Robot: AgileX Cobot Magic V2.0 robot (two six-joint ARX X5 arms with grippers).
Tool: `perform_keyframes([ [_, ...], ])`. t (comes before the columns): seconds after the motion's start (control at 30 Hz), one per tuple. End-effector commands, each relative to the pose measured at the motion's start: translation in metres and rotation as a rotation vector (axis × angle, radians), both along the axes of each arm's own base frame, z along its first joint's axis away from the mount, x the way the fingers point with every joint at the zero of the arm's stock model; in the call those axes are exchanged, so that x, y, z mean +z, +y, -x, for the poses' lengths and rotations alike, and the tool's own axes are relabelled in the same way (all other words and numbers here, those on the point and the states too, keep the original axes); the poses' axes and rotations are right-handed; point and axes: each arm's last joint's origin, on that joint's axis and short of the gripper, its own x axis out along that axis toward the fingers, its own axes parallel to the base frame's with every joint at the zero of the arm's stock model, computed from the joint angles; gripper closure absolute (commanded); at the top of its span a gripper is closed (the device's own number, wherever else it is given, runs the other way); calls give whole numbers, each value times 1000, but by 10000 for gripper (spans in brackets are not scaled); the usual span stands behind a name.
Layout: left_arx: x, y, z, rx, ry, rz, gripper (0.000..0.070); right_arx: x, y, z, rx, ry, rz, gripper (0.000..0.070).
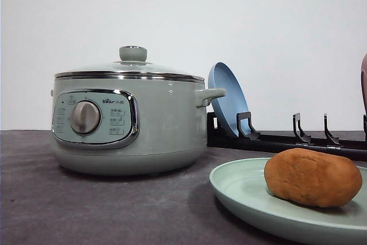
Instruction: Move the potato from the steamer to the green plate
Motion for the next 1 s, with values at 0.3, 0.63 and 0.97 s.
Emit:
perform_keyframes([
  [0.3,-5,0,-1,1,2,-11,683,0,0,0,4,-10,8,688],
  [0.63,-5,0,-1,1,2,-11,683,0,0,0,4,-10,8,688],
  [0.97,-5,0,-1,1,2,-11,683,0,0,0,4,-10,8,688],
])
